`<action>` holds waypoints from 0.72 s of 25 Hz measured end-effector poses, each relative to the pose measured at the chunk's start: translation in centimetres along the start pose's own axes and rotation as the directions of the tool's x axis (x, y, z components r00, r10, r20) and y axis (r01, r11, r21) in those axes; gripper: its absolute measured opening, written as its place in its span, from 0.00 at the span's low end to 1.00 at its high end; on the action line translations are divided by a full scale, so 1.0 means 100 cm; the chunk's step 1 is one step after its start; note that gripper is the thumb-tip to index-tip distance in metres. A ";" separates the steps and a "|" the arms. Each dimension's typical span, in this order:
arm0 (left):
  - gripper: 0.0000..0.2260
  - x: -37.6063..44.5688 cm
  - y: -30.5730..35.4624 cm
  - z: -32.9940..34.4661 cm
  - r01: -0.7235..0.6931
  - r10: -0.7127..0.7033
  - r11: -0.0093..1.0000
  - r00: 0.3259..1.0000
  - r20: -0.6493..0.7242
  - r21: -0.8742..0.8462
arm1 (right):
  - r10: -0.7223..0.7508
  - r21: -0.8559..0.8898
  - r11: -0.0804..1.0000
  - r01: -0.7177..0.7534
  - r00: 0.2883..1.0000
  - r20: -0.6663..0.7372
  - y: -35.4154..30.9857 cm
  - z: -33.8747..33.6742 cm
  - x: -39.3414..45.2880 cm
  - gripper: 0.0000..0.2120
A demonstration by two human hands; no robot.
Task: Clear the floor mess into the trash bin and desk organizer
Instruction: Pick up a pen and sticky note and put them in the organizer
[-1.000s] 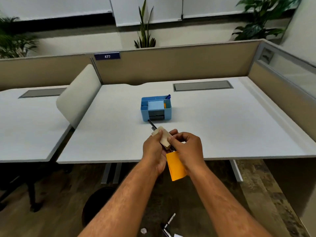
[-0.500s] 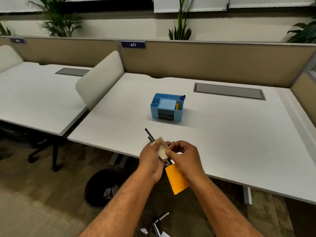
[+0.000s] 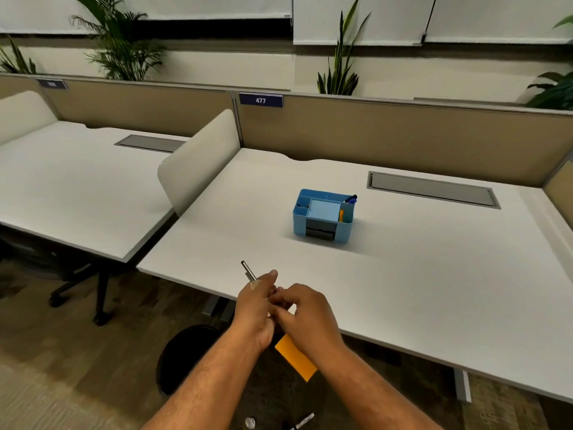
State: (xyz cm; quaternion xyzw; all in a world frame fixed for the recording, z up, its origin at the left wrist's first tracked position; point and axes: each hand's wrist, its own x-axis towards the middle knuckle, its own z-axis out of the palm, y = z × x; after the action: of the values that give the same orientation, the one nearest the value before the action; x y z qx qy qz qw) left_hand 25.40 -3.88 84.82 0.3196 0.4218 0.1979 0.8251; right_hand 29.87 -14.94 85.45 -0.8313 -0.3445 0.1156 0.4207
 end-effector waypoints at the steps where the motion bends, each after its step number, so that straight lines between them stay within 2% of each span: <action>1: 0.06 0.005 0.008 -0.004 -0.007 0.007 1.000 1.000 0.014 0.007 | -0.005 -0.013 1.000 0.005 1.000 -0.009 -0.006 0.006 0.005 0.10; 5: 0.02 0.028 0.039 -0.015 -0.020 0.017 0.998 0.998 0.053 0.052 | 0.023 0.013 1.000 -0.022 0.999 -0.048 -0.025 0.026 0.031 0.09; 9: 0.05 0.051 0.055 -0.009 -0.022 0.005 0.987 0.994 0.106 0.158 | 0.210 0.209 0.960 -0.186 0.973 -0.095 -0.030 0.022 0.057 0.13; 13: 0.07 0.065 0.047 0.014 0.060 -0.089 0.982 0.982 0.165 0.178 | 0.448 0.528 0.783 -0.330 0.888 -0.109 -0.017 -0.009 0.079 0.13; 16: 0.07 0.071 0.031 0.039 0.097 -0.141 0.964 0.976 0.168 0.247 | 0.584 0.710 0.622 -0.330 0.800 -0.139 0.008 -0.049 0.100 0.15; 18: 0.06 0.077 0.018 0.063 0.094 -0.159 0.939 0.971 0.178 0.330 | 0.648 0.761 0.553 -0.339 0.749 -0.137 0.033 -0.079 0.121 0.20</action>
State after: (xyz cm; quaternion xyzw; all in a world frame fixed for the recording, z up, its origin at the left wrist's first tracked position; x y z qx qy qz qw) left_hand 34.80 -0.31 84.44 0.4394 0.3821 0.0398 0.8120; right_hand 44.11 -13.05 88.95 -0.6775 0.0746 0.1780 0.7098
